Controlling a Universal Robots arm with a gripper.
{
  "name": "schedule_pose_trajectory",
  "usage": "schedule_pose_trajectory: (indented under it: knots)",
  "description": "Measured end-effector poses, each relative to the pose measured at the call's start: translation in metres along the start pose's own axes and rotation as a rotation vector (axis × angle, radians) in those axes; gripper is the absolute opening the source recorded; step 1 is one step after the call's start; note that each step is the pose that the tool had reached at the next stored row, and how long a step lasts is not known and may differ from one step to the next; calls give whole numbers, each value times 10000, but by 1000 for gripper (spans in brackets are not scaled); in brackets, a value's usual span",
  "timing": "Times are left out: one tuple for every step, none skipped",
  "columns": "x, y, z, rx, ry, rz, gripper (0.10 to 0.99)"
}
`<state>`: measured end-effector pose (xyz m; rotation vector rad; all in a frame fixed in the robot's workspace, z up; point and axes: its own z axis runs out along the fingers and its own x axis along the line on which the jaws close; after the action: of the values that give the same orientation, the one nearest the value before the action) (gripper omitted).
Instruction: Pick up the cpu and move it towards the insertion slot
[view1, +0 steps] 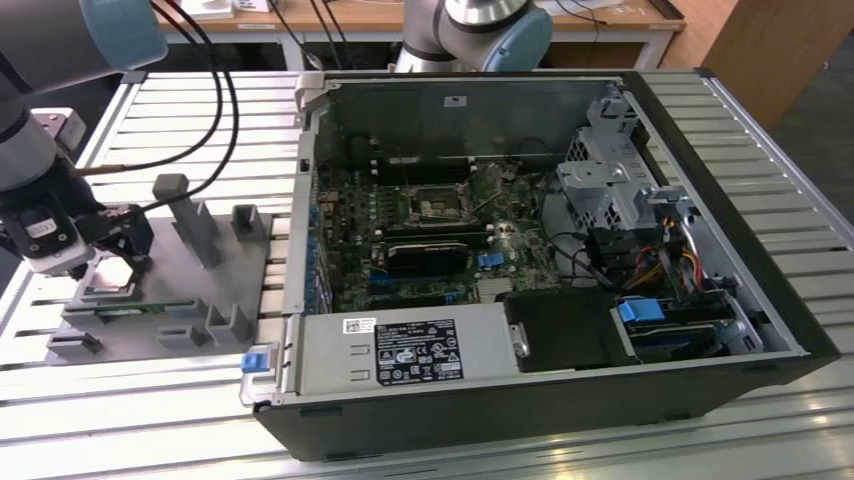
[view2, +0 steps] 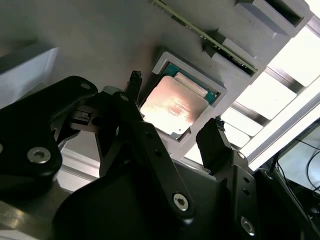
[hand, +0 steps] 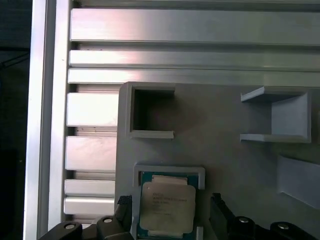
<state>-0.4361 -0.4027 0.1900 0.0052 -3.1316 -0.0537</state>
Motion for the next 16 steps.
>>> schedule_pose_trajectory:
  knots:
    - [1,0,6,1,1,0,722]
    - [4,0,13,1,1,1,722]
    - [6,0,19,0,1,1,722]
    - [6,0,27,0,0,0,722]
    - [6,0,33,0,1,0,722]
    - [7,-1,39,0,1,1,722]
    - [8,-1,43,1,1,0,722]
    - [8,0,45,1,2,1,722]
    - [9,1,47,1,2,1,722]
    - [10,4,48,1,1,2,722]
    - [11,6,50,1,1,2,722]
    - [12,7,51,1,1,1,706]
    - [13,9,52,1,0,1,706]
    - [14,12,53,0,0,1,639]
    - [15,14,54,0,0,1,639]
    - [17,16,55,0,0,1,639]
